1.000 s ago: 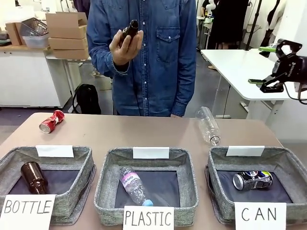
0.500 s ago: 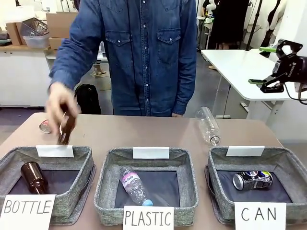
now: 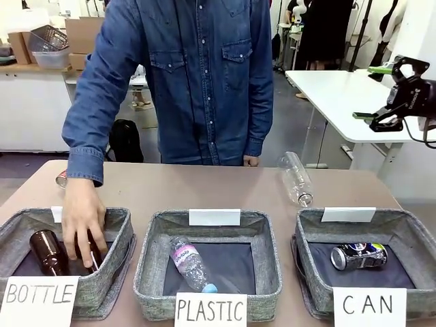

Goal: Sort the can waste into the basket.
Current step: Pick up the can waste from the table and place it in the right Fabric basket.

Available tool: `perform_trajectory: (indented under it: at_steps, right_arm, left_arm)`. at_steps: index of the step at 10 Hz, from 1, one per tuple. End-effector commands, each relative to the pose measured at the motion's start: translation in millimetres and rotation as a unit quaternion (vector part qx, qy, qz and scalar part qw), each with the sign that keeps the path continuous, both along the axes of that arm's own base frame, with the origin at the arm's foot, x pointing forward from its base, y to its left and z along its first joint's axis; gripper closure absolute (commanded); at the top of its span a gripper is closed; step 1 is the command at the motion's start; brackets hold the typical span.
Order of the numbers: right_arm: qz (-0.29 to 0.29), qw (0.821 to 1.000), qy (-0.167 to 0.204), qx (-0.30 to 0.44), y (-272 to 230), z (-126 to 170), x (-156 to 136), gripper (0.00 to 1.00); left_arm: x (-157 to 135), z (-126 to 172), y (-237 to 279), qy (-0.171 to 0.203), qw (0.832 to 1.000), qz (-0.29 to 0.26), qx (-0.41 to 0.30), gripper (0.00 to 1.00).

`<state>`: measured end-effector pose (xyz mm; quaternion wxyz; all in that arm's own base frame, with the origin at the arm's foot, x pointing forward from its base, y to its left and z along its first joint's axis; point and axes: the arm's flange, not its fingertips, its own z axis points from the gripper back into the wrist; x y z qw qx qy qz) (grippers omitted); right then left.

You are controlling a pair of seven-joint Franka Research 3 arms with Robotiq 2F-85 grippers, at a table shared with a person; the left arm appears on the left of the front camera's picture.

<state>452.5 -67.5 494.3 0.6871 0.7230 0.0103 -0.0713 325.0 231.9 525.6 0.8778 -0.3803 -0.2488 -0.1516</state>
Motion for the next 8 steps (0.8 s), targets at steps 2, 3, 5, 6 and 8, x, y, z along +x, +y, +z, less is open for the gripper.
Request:
perform_trajectory:
  at_steps: [2,3,5,6,8]
  right_arm:
    - [0.004,1.000,-0.003,-0.001,-1.5,1.9,-0.3,0.00]
    - [0.004,1.000,-0.003,-0.001,-1.5,1.9,-0.3,0.00]
    - [0.004,1.000,-0.003,-0.001,-1.5,1.9,-0.3,0.00]
    - [0.004,1.000,-0.003,-0.001,-1.5,1.9,-0.3,0.00]
    - [0.004,1.000,-0.003,-0.001,-1.5,1.9,-0.3,0.00]
  left_arm:
    - [-42.6,-12.4,18.8,-0.040,0.999,0.026,-0.023,0.00]
    - [-45.4,-13.4,19.6,-0.041,0.998,0.030,-0.022,0.00]
    - [-39.6,-12.5,19.2,-0.033,0.999,0.031,-0.010,0.00]
    - [-35.2,-11.0,17.1,-0.031,0.999,0.032,-0.007,0.00]
    - [-9.5,-6.2,-0.7,-0.020,0.999,0.023,0.028,0.00]
